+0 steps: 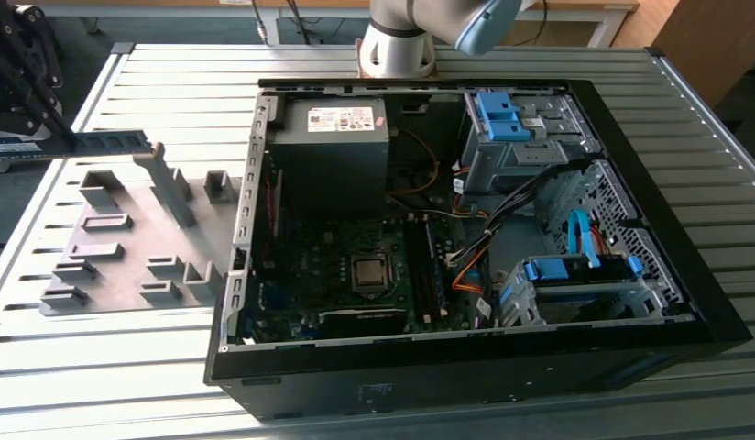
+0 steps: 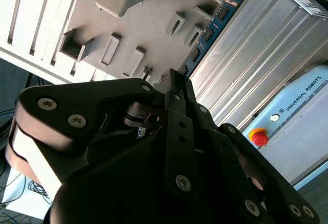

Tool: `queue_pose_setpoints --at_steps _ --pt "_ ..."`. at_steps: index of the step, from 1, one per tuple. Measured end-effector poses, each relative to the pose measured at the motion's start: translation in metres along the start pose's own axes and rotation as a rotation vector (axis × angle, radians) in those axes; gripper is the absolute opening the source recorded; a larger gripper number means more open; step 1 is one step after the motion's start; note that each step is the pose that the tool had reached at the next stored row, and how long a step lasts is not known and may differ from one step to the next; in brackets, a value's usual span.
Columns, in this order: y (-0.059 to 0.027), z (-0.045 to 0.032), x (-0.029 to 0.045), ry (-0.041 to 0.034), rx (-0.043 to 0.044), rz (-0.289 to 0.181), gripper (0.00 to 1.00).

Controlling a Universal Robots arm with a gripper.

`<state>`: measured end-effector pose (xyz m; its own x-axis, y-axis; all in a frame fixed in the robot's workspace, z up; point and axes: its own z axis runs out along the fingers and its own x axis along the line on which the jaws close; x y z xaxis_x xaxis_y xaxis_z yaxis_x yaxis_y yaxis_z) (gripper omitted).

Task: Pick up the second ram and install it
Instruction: 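Pick up the second ram and move it above second insertion slot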

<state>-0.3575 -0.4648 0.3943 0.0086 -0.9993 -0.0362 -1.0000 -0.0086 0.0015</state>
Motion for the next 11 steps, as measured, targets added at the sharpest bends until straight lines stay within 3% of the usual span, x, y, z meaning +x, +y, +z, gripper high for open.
queue_pose_setpoints --at_steps 11 --pt "-0.0077 -0.0001 0.0001 0.0001 -0.0001 0.000 0.14"
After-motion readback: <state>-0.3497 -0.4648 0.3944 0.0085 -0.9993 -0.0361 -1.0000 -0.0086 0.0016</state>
